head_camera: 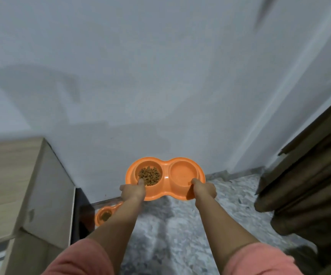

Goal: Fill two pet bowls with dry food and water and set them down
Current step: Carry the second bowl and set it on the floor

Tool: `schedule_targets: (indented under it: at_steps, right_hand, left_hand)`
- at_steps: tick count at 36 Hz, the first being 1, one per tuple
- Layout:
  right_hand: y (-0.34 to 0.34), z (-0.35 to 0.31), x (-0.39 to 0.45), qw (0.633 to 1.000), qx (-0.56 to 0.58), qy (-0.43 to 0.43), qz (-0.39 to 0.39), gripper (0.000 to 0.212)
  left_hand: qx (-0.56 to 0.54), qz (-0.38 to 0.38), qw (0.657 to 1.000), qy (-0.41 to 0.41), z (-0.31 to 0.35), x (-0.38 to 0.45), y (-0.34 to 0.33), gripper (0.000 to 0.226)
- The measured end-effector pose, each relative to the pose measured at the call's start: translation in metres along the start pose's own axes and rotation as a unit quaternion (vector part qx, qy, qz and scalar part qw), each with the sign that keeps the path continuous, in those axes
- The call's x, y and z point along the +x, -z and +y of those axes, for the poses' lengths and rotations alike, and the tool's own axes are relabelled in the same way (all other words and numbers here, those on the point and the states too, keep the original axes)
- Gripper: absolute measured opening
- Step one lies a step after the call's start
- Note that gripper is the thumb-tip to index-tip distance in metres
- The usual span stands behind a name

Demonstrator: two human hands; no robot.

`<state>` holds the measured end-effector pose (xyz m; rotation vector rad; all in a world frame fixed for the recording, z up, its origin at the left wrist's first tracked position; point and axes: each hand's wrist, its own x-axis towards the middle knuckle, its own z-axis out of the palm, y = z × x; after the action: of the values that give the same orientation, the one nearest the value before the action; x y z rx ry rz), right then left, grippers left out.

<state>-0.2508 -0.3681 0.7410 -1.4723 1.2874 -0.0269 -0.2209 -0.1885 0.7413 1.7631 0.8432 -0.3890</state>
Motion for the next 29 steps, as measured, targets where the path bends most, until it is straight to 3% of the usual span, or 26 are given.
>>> schedule_targets:
  at_steps: [18, 29]
  right_hand:
    - [-0.031, -0.043, 0.154, 0.994, -0.082, 0.000, -0.069, 0.064]
    - [-0.083, 0.007, 0.269, 0.984, -0.152, -0.004, -0.093, 0.051]
  left_hand:
    - [-0.081, 0.064, 0.992, 0.070, 0.010, 0.070, -0.112, 0.072]
    - [-0.077, 0.074, 0.988, 0.108, -0.047, 0.157, -0.183, 0.060]
